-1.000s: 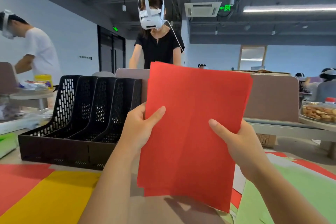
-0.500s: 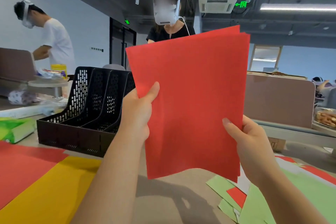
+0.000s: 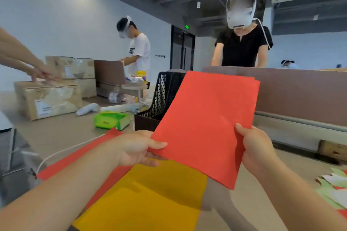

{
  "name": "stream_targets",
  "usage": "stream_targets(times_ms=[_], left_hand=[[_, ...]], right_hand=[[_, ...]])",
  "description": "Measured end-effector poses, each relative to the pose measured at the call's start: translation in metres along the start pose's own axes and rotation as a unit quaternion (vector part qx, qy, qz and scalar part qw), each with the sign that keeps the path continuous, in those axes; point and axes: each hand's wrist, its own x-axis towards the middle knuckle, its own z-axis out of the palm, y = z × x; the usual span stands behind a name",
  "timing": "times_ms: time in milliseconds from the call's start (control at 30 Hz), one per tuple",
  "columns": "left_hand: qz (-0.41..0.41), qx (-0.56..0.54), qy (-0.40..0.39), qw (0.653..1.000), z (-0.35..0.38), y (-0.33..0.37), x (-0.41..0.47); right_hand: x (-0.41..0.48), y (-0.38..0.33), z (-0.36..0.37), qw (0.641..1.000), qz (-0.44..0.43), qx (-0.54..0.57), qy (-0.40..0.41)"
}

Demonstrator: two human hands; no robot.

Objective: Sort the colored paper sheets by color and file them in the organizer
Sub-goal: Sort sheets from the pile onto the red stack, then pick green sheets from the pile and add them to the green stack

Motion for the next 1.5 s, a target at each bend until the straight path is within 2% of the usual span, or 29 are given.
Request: stream_targets(times_ms=[167, 333, 467, 567, 700, 733, 767, 800, 833, 867, 900, 1033, 1200, 1300, 1500], left_hand=[[-0.03, -0.009, 0.115, 0.993, -0.068, -0.046, -0.031], [-0.046, -0.066, 0.211, 0.974, -0.135, -0.081, -0.064], [-0.054, -0.094, 0.274, 0.956, -0.165, -0.107, -0.079], [-0.061, -0.11, 0.307, 0.943, -0.177, -0.121, -0.078], [-0.067, -0.107, 0.347, 0.929, -0.185, -0.128, -0.076], [-0.07, -0.073, 0.367, 0.924, -0.185, -0.127, -0.075], [-0.076, 0.007, 0.397, 0.914, -0.185, -0.127, -0.074], [-0.088, 0.132, 0.426, 0.891, -0.185, -0.125, -0.074], [-0.092, 0.253, 0.448, 0.852, -0.182, -0.12, -0.074], [-0.078, 0.338, 0.464, 0.815, -0.177, -0.115, -0.072], [-0.059, 0.376, 0.469, 0.797, -0.17, -0.109, -0.069], [0.017, 0.392, 0.429, 0.813, -0.123, -0.079, -0.046], [0.13, 0.391, 0.32, 0.853, -0.029, -0.045, -0.002], [0.17, 0.387, 0.239, 0.874, 0.038, -0.029, 0.026], [0.243, 0.403, 0.108, 0.876, 0.191, -0.005, 0.071]], right_hand=[[-0.013, 0.05, 0.06, 0.989, 0.104, -0.096, -0.052], [-0.019, 0.088, 0.11, 0.938, 0.176, -0.243, -0.173], [-0.023, 0.123, 0.144, 0.913, 0.242, -0.241, -0.221], [-0.021, 0.147, 0.158, 0.911, 0.287, -0.21, -0.207], [-0.011, 0.157, 0.168, 0.923, 0.292, -0.179, -0.176], [-0.01, 0.156, 0.169, 0.925, 0.293, -0.173, -0.171], [-0.01, 0.153, 0.17, 0.925, 0.292, -0.172, -0.173], [-0.011, 0.15, 0.169, 0.923, 0.29, -0.177, -0.18], [-0.012, 0.146, 0.167, 0.922, 0.283, -0.185, -0.188], [-0.014, 0.141, 0.164, 0.922, 0.272, -0.196, -0.194], [-0.016, 0.136, 0.159, 0.922, 0.259, -0.208, -0.198], [-0.025, 0.111, 0.123, 0.914, 0.212, -0.278, -0.206], [-0.025, 0.075, 0.045, 0.907, 0.177, -0.347, -0.159], [-0.025, 0.051, -0.02, 0.923, 0.171, -0.329, -0.102], [-0.051, -0.005, -0.163, 0.943, 0.12, -0.299, 0.084]])
